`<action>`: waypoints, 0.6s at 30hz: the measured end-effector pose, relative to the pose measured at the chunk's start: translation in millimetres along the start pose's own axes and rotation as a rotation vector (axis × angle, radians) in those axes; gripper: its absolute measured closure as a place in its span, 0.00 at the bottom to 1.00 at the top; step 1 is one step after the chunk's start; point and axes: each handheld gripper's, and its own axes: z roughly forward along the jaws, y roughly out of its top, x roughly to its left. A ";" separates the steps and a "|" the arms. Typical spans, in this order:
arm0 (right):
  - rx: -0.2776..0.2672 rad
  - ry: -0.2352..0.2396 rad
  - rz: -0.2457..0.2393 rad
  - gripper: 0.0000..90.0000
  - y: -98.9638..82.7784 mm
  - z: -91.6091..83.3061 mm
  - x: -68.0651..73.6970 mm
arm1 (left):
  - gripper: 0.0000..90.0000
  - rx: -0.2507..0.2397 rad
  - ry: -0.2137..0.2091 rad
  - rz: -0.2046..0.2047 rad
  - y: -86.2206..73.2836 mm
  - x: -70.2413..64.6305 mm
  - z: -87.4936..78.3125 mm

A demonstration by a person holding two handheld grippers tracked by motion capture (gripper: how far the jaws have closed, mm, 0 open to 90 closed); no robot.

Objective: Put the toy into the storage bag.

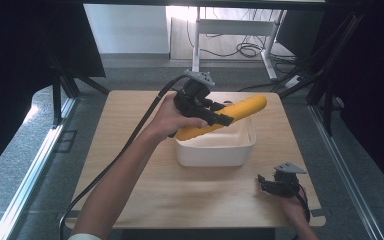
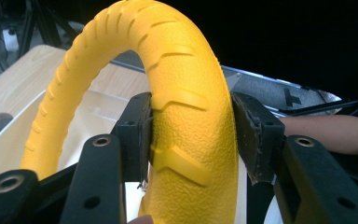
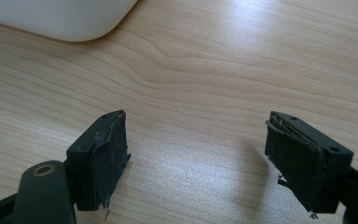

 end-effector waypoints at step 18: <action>0.000 0.000 -0.004 0.24 -0.2 -0.4 0.2 | 0.57 0.009 -0.013 -0.079 -16.7 24.4 19.0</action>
